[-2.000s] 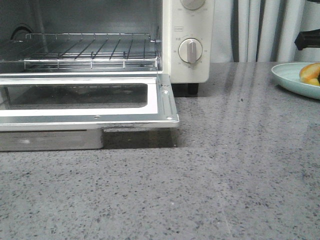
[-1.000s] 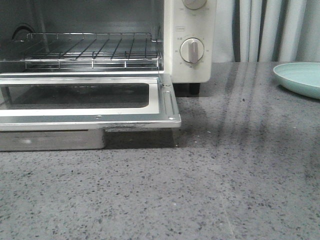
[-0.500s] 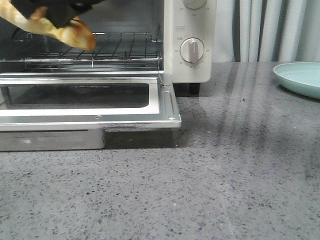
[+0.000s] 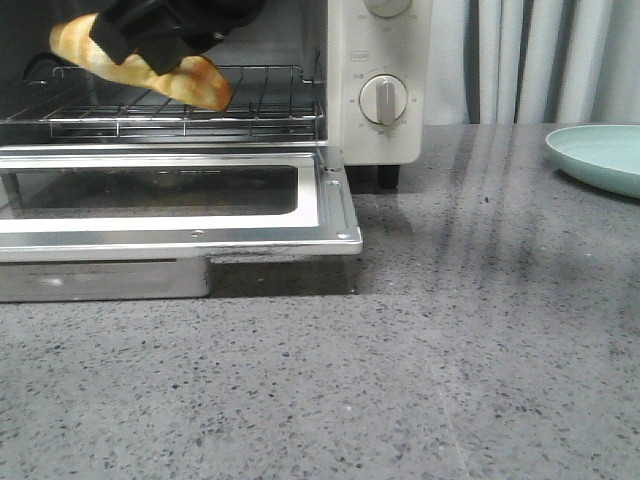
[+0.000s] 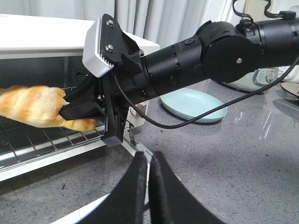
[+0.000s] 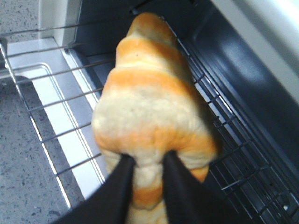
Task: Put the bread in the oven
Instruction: 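Carry the bread roll with the right gripper into the open oven, then open the right gripper to release the roll onto the oven rack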
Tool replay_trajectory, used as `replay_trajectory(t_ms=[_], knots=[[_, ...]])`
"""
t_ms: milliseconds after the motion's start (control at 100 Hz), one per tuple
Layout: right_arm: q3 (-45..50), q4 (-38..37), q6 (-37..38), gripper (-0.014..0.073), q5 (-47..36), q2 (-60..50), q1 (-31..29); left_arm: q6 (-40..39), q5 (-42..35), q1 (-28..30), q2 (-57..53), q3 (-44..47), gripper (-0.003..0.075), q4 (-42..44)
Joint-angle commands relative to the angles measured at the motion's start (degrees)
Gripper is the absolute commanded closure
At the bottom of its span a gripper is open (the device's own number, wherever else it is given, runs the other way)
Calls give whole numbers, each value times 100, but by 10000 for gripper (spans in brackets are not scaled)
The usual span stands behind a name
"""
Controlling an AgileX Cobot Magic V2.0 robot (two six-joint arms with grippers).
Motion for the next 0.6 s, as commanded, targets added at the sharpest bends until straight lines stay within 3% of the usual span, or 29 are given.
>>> replay_trajectory(t_ms=[0,40,130,470,520,590], knots=[[-194,123,-32,179,-649,-293,-146,-8,-228,-9,54,-204,742,-224],[-194,259,-32,46,-661,-293,-146,-8,-228,-9,54,-204,742,-224],[-194,417,-32,-75,-690,-293,-146,-8,-228,-9,54,-204,741,-224],[-194,1691,-23,1,-484,-753,81,-8,-310,-9,40,-204,742,-224],[-169,2126,-23,51,-392,-882,158,-8,-390,-9,4,-204,742,-224],[-98,2518,-23,194,-253,-1071,255,-8,-545,-9,-90,-204,742,-224]])
